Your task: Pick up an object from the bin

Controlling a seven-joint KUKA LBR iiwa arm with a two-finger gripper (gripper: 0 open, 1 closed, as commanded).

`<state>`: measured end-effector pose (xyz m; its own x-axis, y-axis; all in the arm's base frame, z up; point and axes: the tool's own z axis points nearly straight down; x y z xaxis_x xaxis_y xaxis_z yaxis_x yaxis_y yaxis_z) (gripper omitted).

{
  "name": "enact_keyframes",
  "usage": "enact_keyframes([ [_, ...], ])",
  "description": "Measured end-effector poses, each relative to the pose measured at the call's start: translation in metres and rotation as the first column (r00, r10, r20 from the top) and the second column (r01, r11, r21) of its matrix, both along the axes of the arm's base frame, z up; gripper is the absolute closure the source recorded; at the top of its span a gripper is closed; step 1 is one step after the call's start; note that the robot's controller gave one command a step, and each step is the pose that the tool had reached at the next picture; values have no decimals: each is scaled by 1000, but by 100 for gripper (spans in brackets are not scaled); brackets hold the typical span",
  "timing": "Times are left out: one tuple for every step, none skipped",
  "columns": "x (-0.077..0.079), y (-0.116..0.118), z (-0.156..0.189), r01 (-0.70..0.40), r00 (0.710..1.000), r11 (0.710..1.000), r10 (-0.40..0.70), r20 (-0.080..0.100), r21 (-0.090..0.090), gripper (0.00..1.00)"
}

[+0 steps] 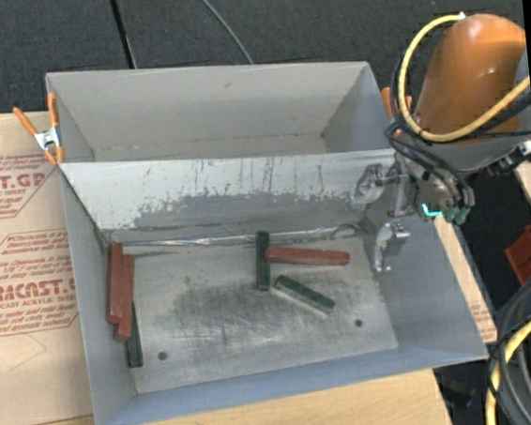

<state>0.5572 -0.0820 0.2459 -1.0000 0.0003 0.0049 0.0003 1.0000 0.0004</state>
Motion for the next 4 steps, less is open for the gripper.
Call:
enact_keyframes([
  [1, 0, 4, -1, 1000, 1000, 1, 7, -1, 0],
  [-3, 2, -50, 3, 1000, 1000, -3, 13, -2, 0],
  [-3, 11, -110, 16, 1000, 1000, -16, 11, -1, 0],
  [25, 21, -165, 99, 995, 995, -99, 28, -2, 100],
])
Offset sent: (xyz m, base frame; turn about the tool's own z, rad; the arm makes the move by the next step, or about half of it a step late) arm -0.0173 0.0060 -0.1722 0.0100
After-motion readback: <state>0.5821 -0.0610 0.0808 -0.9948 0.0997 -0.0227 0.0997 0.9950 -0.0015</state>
